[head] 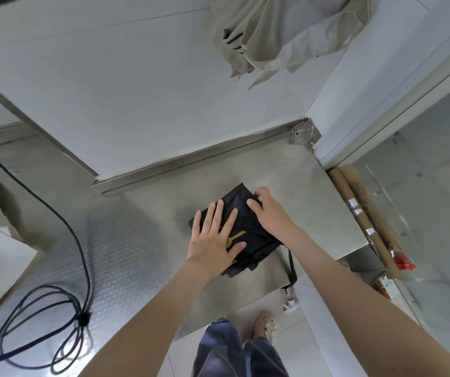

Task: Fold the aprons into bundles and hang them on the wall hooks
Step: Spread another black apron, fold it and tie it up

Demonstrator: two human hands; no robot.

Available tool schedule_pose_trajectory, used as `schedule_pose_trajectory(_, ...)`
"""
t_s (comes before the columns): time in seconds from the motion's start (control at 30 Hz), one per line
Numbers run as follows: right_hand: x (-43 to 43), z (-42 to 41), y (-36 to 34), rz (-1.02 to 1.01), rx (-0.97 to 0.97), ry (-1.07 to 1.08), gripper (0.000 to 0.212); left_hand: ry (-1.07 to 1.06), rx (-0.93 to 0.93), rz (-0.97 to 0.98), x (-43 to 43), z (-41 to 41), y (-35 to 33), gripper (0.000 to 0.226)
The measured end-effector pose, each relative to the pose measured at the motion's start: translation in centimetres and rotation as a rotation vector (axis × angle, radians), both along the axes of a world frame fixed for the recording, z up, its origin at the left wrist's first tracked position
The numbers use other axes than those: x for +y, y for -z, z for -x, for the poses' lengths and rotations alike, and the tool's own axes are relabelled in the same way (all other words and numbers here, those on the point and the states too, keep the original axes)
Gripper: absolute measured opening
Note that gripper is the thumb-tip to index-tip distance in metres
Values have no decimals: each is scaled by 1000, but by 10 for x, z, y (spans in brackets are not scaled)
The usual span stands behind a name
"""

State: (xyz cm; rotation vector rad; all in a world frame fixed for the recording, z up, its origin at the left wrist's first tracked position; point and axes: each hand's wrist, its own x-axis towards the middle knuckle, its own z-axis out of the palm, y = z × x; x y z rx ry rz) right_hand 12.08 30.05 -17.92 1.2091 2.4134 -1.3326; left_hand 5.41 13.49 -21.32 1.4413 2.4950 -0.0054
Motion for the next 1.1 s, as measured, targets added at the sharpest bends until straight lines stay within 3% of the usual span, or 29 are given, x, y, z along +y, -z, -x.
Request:
schedule_pose_trajectory(0.27,1,7,12,-461,-159,-199,28,-25,-31,152,11,-1,-10,81)
schedule_pose_trajectory(0.4,4,7,8,-266,-110,-148,18,-233,-106,58,32,10,-32,95)
schedule_pose_trajectory(0.53,1,-1,-1,-53,-24,-92,23,-458,-698,-38,42,26,-40,66)
schedule_pose_trajectory(0.63,5,-9,-7,32,16,-69,21,-470,-1222,-52,40,34,-47,43)
schedule_pose_trajectory(0.7,8,-14,-10,72,44,-54,18,-493,-1391,-73,38,35,-50,36)
schedule_pose_trajectory(0.77,8,-18,-12,117,108,8,9,-559,-1342,-168,38,34,-51,28)
schedule_pose_trajectory(0.87,8,-22,-16,23,190,163,27,-735,-1336,-298,38,32,-45,32)
schedule_pose_trajectory(0.93,10,-30,-19,-40,230,296,26,-888,-1368,-378,36,33,-43,32)
schedule_pose_trajectory(1.0,11,-43,-21,16,183,339,17,-1030,-1403,-462,32,35,-40,29)
schedule_pose_trajectory(1.1,7,-61,-17,170,-7,203,23,-1140,-1434,-534,28,33,-36,29)
